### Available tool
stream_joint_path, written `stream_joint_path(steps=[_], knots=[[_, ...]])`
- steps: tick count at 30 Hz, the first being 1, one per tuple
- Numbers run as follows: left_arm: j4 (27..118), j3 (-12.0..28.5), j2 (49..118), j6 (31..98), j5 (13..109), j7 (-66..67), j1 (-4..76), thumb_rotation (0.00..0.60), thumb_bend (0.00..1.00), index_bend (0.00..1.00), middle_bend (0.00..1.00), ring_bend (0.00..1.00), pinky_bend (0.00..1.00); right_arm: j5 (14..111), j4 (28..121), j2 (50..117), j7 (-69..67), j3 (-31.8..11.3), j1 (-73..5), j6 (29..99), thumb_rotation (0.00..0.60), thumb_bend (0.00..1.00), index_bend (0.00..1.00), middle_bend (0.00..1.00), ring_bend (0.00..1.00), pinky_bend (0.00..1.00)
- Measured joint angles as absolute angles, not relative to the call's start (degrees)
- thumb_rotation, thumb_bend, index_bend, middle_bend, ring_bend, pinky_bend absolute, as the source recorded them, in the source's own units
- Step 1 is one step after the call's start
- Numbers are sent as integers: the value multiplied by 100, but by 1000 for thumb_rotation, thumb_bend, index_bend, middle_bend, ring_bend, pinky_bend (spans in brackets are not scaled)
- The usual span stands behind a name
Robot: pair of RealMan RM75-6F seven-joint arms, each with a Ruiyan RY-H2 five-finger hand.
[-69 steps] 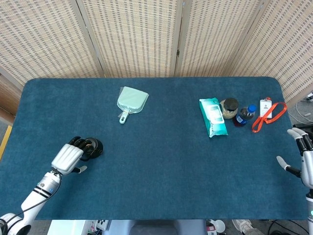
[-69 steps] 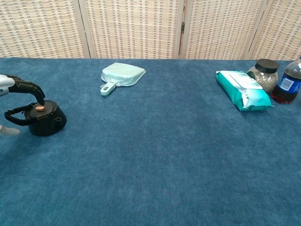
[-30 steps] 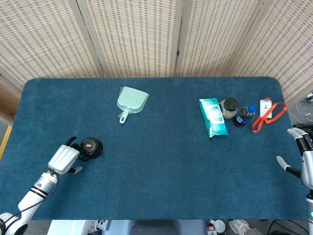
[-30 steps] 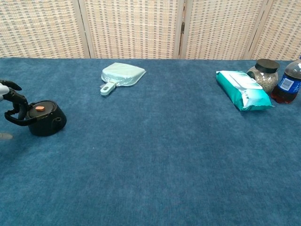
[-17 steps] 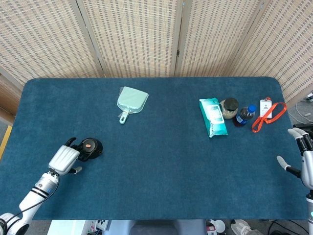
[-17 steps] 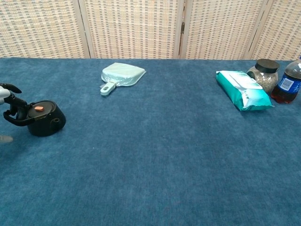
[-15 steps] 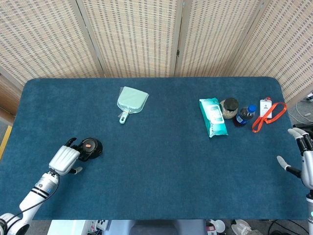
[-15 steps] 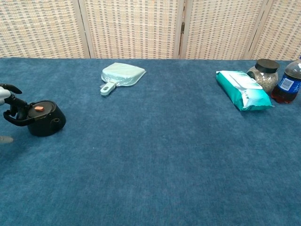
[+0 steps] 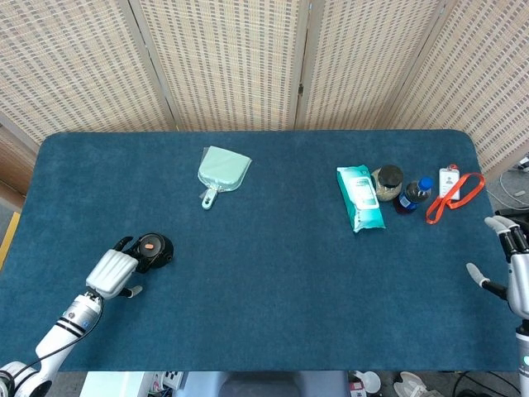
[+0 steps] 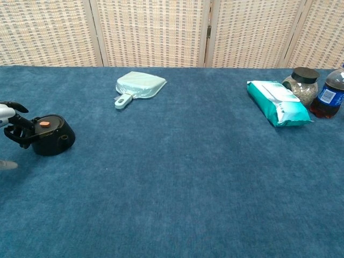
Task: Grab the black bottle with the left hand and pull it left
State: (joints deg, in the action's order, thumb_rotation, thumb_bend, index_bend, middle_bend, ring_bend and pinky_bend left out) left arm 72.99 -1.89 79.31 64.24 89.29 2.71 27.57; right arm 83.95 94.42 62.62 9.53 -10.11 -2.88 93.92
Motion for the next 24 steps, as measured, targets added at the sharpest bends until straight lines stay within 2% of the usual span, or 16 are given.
stream_joint_path(steps=[24], knots=[[7429,-239,7990,6195,8738,396,2727,600,151,590,731,614,59,8391,9415,6260,891,-982,-280,9360,600,153,250,260,199,122]])
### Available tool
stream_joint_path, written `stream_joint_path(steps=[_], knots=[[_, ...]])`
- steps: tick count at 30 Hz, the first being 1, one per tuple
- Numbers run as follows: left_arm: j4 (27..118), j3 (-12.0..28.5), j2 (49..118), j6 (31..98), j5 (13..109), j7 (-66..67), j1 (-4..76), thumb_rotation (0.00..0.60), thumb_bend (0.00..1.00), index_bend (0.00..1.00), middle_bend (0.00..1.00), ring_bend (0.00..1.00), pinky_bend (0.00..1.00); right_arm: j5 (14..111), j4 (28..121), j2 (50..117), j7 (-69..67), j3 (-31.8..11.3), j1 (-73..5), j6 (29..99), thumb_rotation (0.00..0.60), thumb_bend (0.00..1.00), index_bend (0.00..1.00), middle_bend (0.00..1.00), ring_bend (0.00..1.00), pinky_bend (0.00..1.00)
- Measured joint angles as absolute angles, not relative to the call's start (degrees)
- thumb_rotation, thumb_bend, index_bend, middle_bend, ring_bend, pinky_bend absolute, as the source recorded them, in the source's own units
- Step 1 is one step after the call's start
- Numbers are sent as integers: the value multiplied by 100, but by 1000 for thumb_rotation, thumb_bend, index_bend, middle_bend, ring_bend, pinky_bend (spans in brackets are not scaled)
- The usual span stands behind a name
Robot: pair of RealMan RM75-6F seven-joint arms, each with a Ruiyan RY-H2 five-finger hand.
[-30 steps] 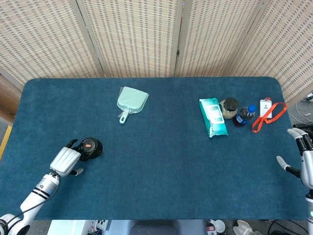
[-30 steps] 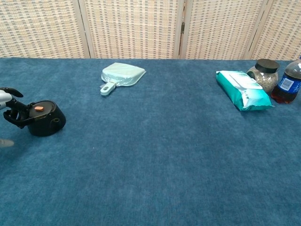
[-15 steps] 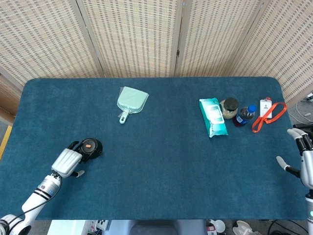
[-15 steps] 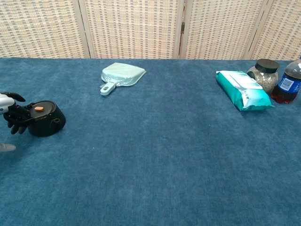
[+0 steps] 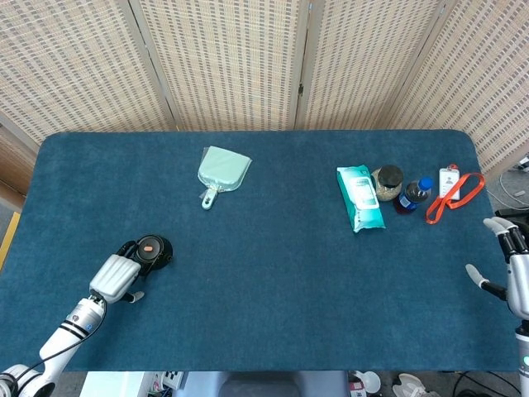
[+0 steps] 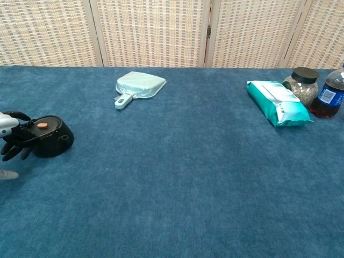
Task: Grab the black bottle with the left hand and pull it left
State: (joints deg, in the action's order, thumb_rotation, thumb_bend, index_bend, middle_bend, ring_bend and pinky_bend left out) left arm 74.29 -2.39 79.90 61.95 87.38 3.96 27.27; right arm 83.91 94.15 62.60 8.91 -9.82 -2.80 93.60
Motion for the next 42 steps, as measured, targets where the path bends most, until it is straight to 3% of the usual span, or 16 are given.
stream_joint_path(steps=[12,22,24,30,33,42], knots=[[7531,-168,8053,6207,8652,256,2709,600,148,768,865,731,59,8380,9316,6298,789,-979,-262,9378,600,153,250,260,199,119],[7783,42,8010,6332,8509,133,2715,597,96,825,926,780,41,8389,9200,6349,681,-991,-296,9345,600,153,250,260,198,114],[7834,88,7996,6347,8456,92,2713,575,92,839,939,792,40,8384,9176,6364,661,-993,-302,9336,600,153,250,260,199,114],[8050,217,7933,6305,8220,-87,2705,410,64,869,971,820,40,8353,9109,6402,620,-1002,-309,9322,600,152,250,260,199,104],[8165,276,7914,6333,8122,-109,2679,359,50,879,978,824,40,8339,9087,6412,603,-1009,-314,9313,600,152,250,260,197,104],[8469,439,7884,6573,7927,-79,2571,329,37,923,1000,865,40,8312,9047,6425,575,-1021,-332,9281,600,153,250,260,192,92]])
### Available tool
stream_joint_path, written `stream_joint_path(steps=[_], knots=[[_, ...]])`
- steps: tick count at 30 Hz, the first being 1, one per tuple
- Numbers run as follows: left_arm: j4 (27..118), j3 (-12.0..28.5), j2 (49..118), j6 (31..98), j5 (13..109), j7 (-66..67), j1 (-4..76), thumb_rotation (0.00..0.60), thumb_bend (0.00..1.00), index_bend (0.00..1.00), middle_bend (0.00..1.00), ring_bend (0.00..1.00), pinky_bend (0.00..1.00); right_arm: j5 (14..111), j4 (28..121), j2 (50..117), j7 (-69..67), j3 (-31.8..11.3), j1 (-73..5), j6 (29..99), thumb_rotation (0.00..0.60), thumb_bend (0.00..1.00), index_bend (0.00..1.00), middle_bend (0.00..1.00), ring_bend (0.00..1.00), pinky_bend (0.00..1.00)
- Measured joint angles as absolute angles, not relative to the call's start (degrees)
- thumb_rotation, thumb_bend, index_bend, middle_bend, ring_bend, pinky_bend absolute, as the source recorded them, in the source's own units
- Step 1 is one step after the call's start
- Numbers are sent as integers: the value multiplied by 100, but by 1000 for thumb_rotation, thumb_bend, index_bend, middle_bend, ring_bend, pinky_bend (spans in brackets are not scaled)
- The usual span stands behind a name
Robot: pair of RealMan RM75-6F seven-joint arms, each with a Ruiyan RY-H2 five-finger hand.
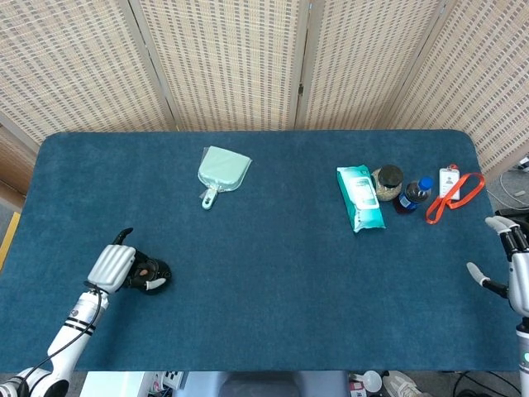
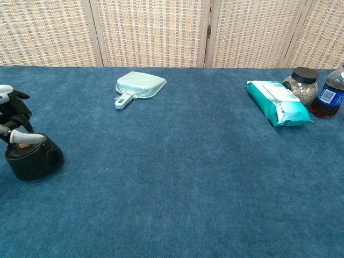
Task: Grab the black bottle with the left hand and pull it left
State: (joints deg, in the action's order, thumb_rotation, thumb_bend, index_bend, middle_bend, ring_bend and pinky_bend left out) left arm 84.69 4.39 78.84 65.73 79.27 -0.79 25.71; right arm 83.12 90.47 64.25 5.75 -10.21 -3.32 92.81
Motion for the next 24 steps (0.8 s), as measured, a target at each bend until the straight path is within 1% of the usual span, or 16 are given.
stream_joint_path(steps=[3,4,7,8,14,15,18,20,24], knots=[[8557,498,7874,6686,7873,-53,2520,320,37,945,1000,881,40,8313,9043,6428,570,-1020,-336,9277,600,152,250,260,192,92],[8589,520,7865,6727,7851,-53,2500,305,36,952,1000,885,40,8315,9040,6431,565,-1020,-336,9277,600,152,250,260,191,92],[8678,607,7844,6911,7742,-23,2417,231,37,972,1000,896,41,8307,9021,6441,544,-1014,-340,9257,600,153,250,260,191,91],[8707,641,7843,6989,7695,4,2385,223,37,982,1000,901,41,8305,9014,6444,536,-1013,-340,9255,600,152,250,260,191,91],[8910,888,7837,7433,7363,179,2162,215,37,1000,1000,914,41,8296,8978,6461,505,-1000,-326,9259,600,153,250,260,191,91],[8921,906,7835,7462,7347,193,2145,219,41,1000,1000,915,41,8291,8973,6463,498,-998,-324,9256,600,153,250,260,190,92],[8958,967,7807,7531,7290,236,2096,261,95,1000,1000,916,41,8294,8962,6472,491,-999,-327,9255,600,153,250,260,190,92],[8981,974,7770,7537,7294,257,2084,322,141,1000,1000,916,41,8298,8954,6477,483,-1001,-329,9257,600,153,250,260,189,92],[8970,965,7750,7566,7358,302,2071,376,191,1000,1000,916,50,8296,8936,6484,472,-997,-325,9258,600,153,250,260,189,91]])
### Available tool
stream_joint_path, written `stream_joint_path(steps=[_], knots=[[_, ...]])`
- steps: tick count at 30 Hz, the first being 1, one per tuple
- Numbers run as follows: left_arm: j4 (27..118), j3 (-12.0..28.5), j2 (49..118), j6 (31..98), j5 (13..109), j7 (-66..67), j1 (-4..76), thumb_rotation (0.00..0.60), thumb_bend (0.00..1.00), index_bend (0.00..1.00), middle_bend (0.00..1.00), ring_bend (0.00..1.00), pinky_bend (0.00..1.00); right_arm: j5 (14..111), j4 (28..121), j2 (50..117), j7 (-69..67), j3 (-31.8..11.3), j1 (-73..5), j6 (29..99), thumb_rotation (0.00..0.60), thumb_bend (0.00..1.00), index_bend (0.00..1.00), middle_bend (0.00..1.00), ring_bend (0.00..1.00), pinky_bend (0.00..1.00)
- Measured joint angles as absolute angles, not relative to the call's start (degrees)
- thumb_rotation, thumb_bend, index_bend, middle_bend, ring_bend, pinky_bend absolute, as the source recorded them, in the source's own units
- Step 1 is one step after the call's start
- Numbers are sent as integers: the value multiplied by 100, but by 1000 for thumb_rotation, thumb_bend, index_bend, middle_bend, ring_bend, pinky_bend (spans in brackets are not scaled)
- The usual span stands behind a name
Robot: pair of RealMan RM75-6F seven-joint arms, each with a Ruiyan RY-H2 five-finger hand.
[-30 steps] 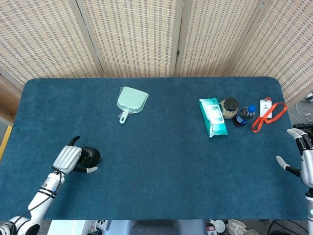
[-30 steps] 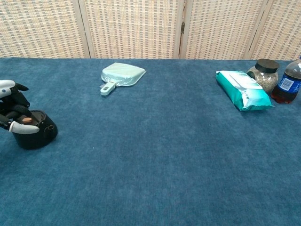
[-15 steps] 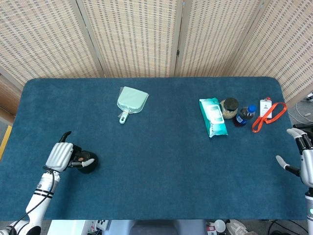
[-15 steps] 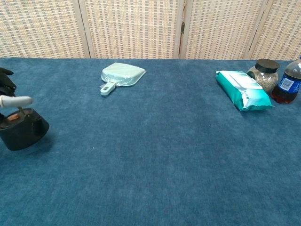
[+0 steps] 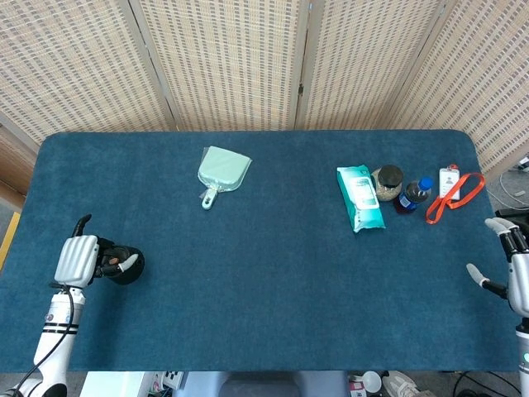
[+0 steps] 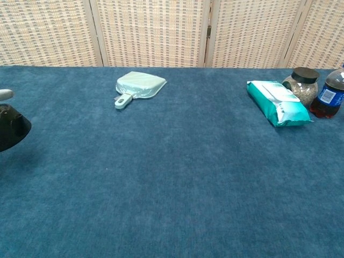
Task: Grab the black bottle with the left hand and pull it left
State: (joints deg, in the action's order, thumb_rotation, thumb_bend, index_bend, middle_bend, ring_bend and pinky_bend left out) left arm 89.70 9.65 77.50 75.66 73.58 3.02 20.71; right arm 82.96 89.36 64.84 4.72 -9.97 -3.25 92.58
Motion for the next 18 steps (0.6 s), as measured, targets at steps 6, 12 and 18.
stream_joint_path(steps=[6,12,18], knots=[[8924,962,7772,7634,7446,349,2053,495,225,1000,1000,917,88,8276,8927,6484,463,-1002,-321,9253,600,153,250,260,189,91],[8897,926,7733,7658,7573,416,2049,505,234,1000,1000,917,145,8264,8909,6486,443,-997,-310,9253,600,153,250,260,185,91],[8914,888,7662,7653,7682,470,2052,529,237,1000,1000,917,220,8242,8922,6468,415,-979,-309,9197,600,152,250,260,182,92]])
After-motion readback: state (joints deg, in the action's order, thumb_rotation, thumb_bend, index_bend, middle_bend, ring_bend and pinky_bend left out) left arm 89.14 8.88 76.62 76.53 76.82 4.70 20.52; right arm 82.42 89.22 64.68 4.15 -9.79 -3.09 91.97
